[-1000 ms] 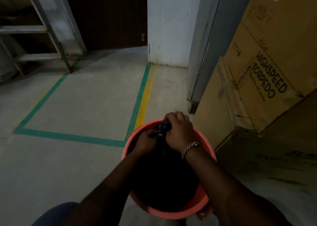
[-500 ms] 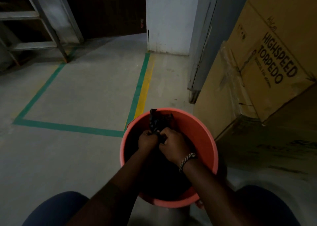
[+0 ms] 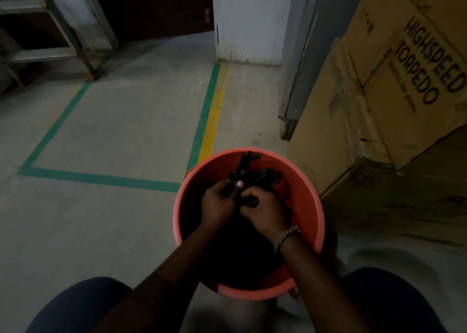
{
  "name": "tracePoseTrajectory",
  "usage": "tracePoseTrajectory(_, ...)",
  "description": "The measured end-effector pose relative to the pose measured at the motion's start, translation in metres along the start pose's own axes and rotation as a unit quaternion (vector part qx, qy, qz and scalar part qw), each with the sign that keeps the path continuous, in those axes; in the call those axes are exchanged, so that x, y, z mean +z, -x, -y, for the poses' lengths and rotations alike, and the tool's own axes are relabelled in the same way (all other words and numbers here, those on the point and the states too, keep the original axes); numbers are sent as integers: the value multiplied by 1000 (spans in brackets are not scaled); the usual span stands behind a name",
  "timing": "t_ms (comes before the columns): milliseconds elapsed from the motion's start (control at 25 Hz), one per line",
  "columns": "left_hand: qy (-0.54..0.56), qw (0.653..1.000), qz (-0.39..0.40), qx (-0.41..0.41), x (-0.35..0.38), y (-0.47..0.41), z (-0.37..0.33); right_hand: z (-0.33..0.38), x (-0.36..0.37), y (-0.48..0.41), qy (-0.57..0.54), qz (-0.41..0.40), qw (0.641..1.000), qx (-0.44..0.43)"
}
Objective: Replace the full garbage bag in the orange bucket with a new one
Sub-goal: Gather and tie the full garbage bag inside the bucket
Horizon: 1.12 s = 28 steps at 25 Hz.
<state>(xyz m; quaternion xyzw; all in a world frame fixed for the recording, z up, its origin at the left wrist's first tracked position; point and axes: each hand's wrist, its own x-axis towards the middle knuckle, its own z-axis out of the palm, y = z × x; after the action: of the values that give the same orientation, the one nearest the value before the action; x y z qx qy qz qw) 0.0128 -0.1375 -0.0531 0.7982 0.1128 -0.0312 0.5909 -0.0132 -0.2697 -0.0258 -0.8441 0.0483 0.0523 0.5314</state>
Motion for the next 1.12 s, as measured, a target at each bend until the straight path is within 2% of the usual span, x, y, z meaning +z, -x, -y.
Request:
tracePoseTrajectory(120,-52,995,16,80,-4,1,-3,2,-23,-11,126,-92,976,-153)
tracePoseTrajectory(200,-111,977,62,171,-8,-2,-4,6,-34,-12,286,-22,932,-222)
tracePoseTrajectory(280,-157,952,126,228,-9,-3,-5,4,-36,-13,397,74,891,-205)
tracePoseTrajectory(320,-152,947,156,235,-9,-3,-6,-2,-34,-15,385,96,898,-188)
tracePoseTrajectory(360,-140,945,182,234,-10,-3,-8,-8,-34,-16,336,97,921,-171)
tracePoseTrajectory(440,-103,948,198,229,-10,-2,-7,-14,-35,-18,264,66,949,-159)
tracePoseTrajectory(520,-77,958,200,189,-8,-3,-6,-14,-40,-19,298,42,938,-170)
tracePoseTrajectory(680,22,965,260,29,-7,-3,-11,-8,-41,-14,378,22,915,-141)
tracePoseTrajectory(760,-15,965,257,49,-9,-5,-15,-4,-38,-10,420,11,888,-188)
tracePoseTrajectory(800,-50,963,252,86,-11,-6,-16,-1,-35,-8,421,42,882,-206)
tracePoseTrajectory(880,-97,954,245,144,-16,-9,-17,4,-30,-6,385,133,887,-219)
tracePoseTrajectory(960,-97,950,268,127,-18,-14,-9,-1,-29,-9,329,176,908,-193)
tracePoseTrajectory(1040,-63,951,290,89,-18,-13,-7,-7,-33,-14,285,134,931,-186)
tracePoseTrajectory(1120,-25,955,285,74,-14,-11,-10,-8,-39,-16,285,68,929,-227)
